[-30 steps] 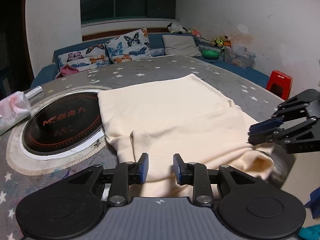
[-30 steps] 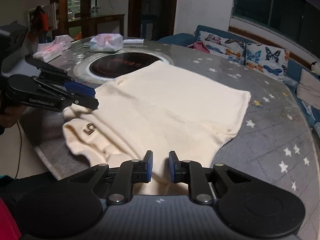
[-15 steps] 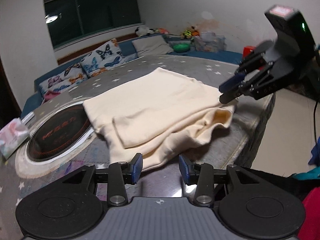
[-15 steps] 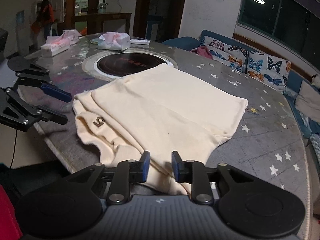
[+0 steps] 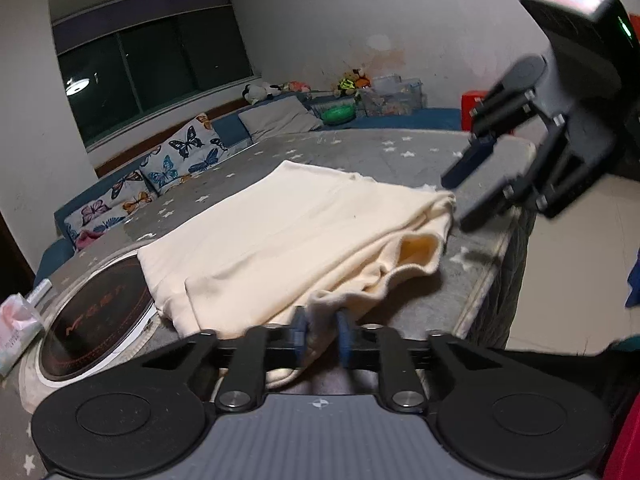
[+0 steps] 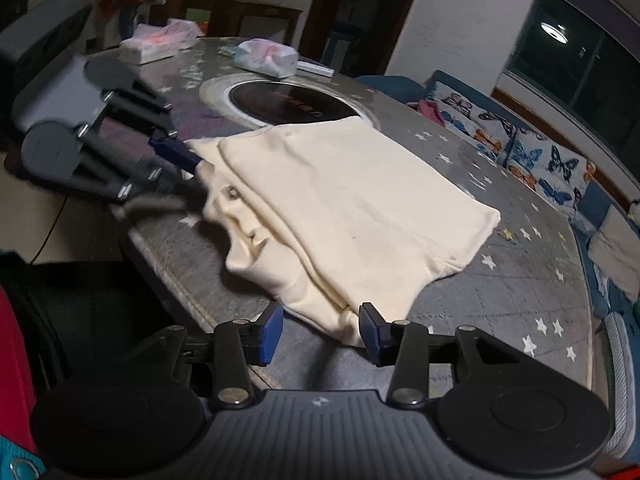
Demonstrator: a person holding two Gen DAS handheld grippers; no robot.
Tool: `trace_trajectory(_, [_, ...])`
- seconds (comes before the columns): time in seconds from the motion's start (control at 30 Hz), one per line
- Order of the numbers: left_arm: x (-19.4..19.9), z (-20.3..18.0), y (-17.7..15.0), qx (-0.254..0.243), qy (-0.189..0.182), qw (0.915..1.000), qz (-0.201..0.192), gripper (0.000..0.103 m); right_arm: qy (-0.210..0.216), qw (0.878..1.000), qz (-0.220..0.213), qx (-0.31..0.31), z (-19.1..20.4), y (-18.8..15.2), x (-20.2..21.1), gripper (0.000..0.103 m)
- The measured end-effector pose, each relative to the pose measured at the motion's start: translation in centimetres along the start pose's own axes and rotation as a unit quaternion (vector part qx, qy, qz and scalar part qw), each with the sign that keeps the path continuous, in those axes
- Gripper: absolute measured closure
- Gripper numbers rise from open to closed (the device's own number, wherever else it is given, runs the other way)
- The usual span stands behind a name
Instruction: Fold clothes
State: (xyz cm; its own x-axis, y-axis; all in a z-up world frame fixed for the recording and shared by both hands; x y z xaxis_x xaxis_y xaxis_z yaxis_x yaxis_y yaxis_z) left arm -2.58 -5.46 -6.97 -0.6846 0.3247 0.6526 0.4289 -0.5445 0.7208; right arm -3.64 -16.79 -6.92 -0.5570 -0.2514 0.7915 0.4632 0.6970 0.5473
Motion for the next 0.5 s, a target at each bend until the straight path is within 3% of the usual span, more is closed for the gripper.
trace_trajectory(0.13, [-0.3, 1.3, 1.1, 0.029, -0.007, 0.9995, -0.002, 0.095, 0.001, 1.0, -0.005, 0.023, 0.6, 0.4, -0.6, 0.054])
trace_trajectory(0.37, [-1.7, 3.3, 2.6, 0.076, -0.025, 0.9967, 0.009, 0.095, 0.0, 0.998, -0.019, 0.053, 1.1, 1.5, -2.3, 0.054])
trace_trajectory(0.5, [-2.4, 3.9, 2.8, 0.086, -0.034, 0.9956, 0.015, 0.095, 0.009, 0.998, -0.027, 0.047, 0.7, 2.3, -3.6, 0.06])
Point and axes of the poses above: each gripper's, at about its wrist camera, not at the fingertips, and x roughly against the way its jaws point, z to its left, y to its top, the point moved 10 cm from there along -x, roughly the way its jaws point, and after that the axes turned 9 degrees about z, right-handed, at the moved point
